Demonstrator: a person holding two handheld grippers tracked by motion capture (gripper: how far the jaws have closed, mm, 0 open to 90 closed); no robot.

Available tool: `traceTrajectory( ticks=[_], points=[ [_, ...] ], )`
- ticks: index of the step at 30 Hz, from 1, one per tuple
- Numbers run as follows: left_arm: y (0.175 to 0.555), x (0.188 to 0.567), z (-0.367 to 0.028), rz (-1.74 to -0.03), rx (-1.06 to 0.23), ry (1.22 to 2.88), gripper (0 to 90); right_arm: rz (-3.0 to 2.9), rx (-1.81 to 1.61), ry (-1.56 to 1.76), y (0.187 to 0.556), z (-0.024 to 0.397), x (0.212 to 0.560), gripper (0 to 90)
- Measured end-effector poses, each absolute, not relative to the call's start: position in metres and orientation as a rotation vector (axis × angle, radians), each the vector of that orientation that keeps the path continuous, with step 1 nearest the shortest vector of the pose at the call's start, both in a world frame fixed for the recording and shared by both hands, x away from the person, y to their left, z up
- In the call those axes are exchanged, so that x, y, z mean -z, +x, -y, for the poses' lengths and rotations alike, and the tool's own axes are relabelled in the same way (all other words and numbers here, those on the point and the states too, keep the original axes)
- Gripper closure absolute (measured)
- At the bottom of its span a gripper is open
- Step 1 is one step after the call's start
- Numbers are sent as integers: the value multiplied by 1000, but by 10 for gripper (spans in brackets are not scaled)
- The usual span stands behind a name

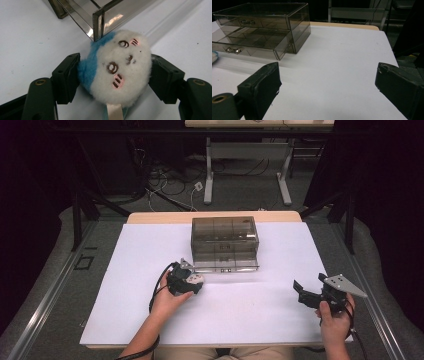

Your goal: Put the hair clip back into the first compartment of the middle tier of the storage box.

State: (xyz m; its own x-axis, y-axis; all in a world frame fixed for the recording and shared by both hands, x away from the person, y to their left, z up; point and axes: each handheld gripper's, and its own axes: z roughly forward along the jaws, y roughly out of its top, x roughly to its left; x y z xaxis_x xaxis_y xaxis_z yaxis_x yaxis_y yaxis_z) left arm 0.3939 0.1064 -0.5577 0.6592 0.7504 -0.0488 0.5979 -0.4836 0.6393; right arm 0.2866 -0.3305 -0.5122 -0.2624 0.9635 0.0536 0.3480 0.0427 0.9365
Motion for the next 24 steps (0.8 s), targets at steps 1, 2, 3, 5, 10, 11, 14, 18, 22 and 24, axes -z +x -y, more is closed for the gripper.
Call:
traceTrajectory(
  ticks=[1,2,3,5,10,11,14,18,22,24],
  points=[
    [394,558,-107,-1032,-317,2244,321,-1680,-1222,1332,287,330,512,58],
    [394,557,-107,-1031,-317,2245,326,-1681,-1219,1332,287,330,513,59],
    [394,557,-107,-1030,-318,2246,332,-1681,-1214,1335,287,330,513,62],
    [394,557,-107,-1028,-320,2243,341,-1679,-1214,1340,287,330,513,63],
    [393,557,-107,-1016,-323,2250,358,-1680,-1214,1336,287,330,513,63],
    [393,557,-107,-1017,-322,2250,360,-1681,-1213,1336,287,330,513,63],
    [392,556,-107,-1026,-322,2245,368,-1680,-1213,1334,287,331,513,63],
    [391,556,-108,-1019,-310,2244,375,-1673,-1213,1339,287,331,513,64],
    [390,555,-109,-1005,-317,2261,379,-1674,-1215,1334,287,331,513,63],
    [389,555,-109,-1023,-311,2244,381,-1678,-1213,1336,287,331,513,63]
  ],
)
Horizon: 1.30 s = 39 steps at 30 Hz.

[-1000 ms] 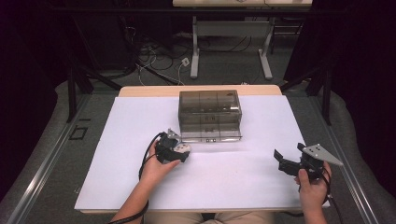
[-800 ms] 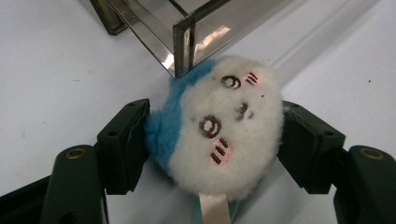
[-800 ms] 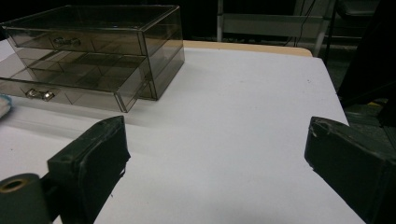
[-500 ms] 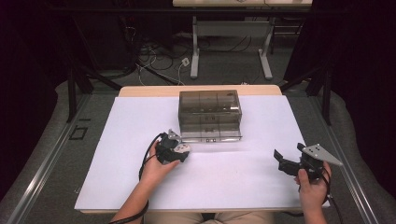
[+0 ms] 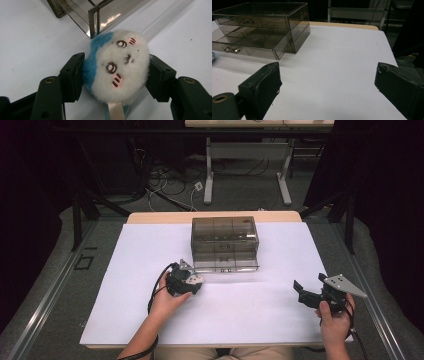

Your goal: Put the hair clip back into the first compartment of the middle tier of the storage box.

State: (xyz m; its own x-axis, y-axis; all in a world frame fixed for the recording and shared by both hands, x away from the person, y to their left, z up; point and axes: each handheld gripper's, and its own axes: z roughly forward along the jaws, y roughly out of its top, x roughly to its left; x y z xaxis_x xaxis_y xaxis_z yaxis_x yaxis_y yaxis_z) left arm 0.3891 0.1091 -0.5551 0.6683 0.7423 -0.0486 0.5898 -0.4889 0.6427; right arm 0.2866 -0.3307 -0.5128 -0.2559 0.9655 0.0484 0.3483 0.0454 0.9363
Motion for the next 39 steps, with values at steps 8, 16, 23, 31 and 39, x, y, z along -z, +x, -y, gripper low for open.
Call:
traceTrajectory(
  ticks=[8,16,23,31,39],
  points=[
    [386,553,-115,-1002,-322,2261,384,-1672,-1211,1341,287,331,513,63],
    [381,548,-119,-1005,-322,2249,385,-1676,-1212,1337,287,331,513,64],
    [378,543,-120,-994,-325,2249,384,-1675,-1209,1340,287,331,513,63],
    [372,535,-117,-1009,-308,2232,384,-1672,-1210,1341,287,331,513,63],
    [369,527,-117,-979,-327,2247,384,-1673,-1210,1336,287,331,513,64]
  ],
)
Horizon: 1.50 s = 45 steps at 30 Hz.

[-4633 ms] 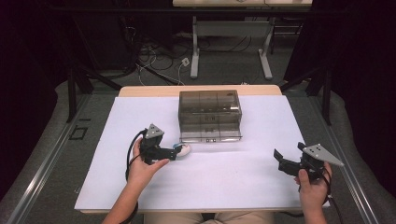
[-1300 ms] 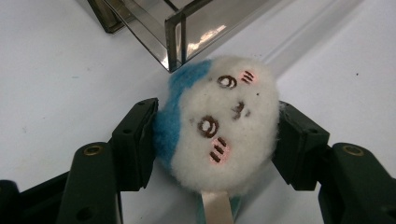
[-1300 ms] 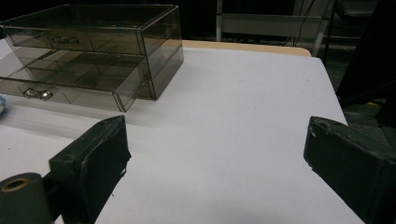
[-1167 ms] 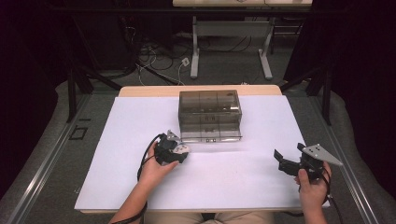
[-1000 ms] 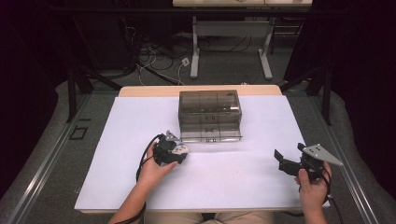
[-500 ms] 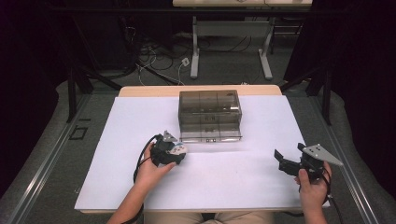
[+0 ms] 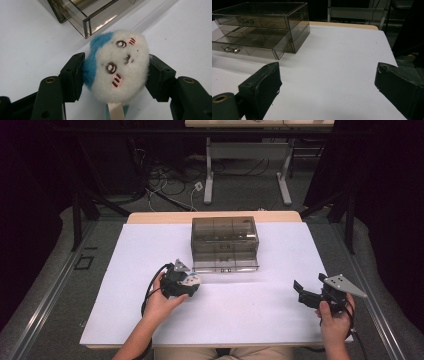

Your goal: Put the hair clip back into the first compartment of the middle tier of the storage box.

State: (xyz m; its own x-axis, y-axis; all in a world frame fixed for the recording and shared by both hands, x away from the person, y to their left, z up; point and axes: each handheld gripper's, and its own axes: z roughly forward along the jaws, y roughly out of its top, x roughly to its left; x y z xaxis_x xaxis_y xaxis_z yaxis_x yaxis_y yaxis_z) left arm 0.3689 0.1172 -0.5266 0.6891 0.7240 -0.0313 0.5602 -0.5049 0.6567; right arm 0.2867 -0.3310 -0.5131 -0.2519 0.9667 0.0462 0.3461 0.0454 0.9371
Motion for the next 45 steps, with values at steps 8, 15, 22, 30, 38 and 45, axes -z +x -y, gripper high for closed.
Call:
traceTrajectory(
  ticks=[8,15,22,30,38,45],
  points=[
    [366,517,-116,-964,-338,2243,384,-1675,-1209,1338,287,331,513,64],
    [366,510,-117,-974,-338,2235,384,-1678,-1212,1343,287,331,513,64],
    [368,501,-119,-966,-351,2229,384,-1677,-1216,1341,287,330,513,64],
    [371,493,-119,-957,-348,2235,384,-1675,-1217,1335,287,331,513,64],
    [375,485,-119,-957,-360,2223,384,-1674,-1215,1336,287,331,513,64],
    [379,480,-119,-964,-376,2205,384,-1670,-1212,1335,287,330,513,64]
  ],
)
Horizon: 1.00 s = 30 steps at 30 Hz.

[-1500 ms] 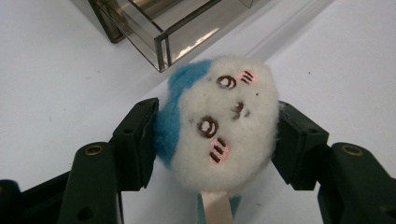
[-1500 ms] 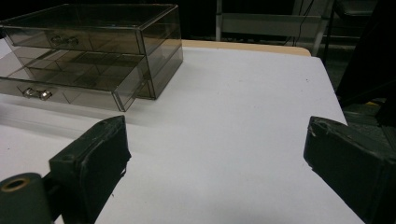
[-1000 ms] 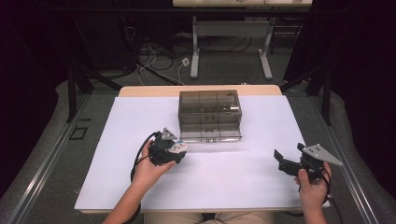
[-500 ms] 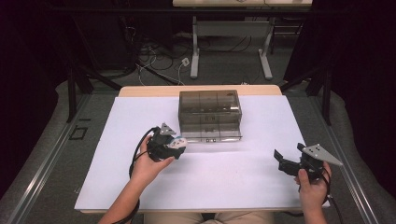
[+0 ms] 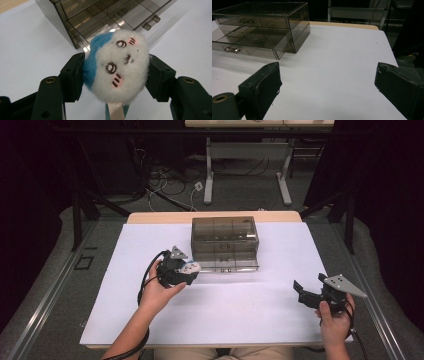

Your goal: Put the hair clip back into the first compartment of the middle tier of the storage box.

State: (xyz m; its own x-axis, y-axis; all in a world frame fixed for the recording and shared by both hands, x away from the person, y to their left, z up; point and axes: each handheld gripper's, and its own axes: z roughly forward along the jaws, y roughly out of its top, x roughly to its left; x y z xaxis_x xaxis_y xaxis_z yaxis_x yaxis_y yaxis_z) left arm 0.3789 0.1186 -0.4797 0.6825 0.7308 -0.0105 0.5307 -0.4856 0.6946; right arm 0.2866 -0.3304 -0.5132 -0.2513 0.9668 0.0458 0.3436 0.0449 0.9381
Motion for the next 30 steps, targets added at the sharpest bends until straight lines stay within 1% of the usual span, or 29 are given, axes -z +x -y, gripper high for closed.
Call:
traceTrajectory(
  ticks=[30],
  points=[
    [406,464,-97,-946,-378,2225,384,-1674,-1218,1338,286,332,513,64]
  ],
)
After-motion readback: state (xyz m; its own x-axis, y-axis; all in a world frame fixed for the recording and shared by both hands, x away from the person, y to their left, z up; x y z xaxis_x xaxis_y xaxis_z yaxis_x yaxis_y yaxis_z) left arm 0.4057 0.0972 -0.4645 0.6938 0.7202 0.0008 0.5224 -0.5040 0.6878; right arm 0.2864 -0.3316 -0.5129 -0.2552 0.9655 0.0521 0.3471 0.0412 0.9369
